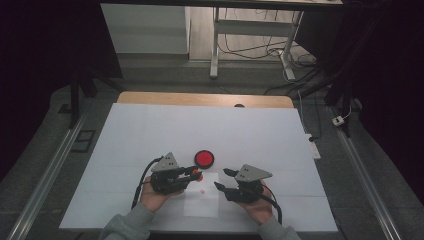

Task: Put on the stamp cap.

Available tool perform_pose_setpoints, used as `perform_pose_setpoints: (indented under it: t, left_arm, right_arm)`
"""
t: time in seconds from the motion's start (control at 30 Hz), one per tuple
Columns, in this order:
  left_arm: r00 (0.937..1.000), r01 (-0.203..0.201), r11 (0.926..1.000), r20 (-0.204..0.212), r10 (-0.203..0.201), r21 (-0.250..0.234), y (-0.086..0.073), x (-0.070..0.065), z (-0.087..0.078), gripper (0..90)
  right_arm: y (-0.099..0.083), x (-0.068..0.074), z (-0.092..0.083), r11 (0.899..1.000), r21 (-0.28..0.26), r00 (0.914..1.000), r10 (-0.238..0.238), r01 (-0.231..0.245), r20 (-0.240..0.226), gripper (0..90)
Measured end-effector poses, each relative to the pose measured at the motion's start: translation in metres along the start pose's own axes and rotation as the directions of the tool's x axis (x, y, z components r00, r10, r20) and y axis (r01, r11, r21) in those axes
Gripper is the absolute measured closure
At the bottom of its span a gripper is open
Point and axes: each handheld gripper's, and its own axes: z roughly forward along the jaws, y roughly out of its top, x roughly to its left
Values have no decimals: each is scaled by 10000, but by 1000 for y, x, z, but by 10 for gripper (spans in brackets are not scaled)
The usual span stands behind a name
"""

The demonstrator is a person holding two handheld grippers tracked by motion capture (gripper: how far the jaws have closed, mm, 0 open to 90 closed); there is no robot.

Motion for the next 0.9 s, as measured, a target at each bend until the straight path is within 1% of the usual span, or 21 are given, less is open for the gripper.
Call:
perform_pose_setpoints:
  t: [0.2,0.3,0.53,0.77,0.9]
  left_arm:
    - [10000,7,10000,-46,-7,-16,0,2,-2,727]
    - [10000,-44,10000,-72,44,1,0,3,-3,727]
    - [10000,-7,10000,-92,6,-17,0,6,-5,727]
    - [9998,-31,10000,-203,31,-10,0,8,-6,727]
    - [9994,-47,10000,-333,47,-1,0,10,-8,727]
  right_arm:
    - [-4,-8,-12,10000,-36,9996,81,-80,263,415]
    - [-9,-12,-18,9999,-12,9990,147,-147,419,408]
    - [-24,-22,-41,9994,-65,9959,339,-335,833,407]
    - [-36,-29,-61,9990,140,9887,393,-417,1449,402]
    - [-44,-37,-73,9979,73,9830,618,-640,1732,400]
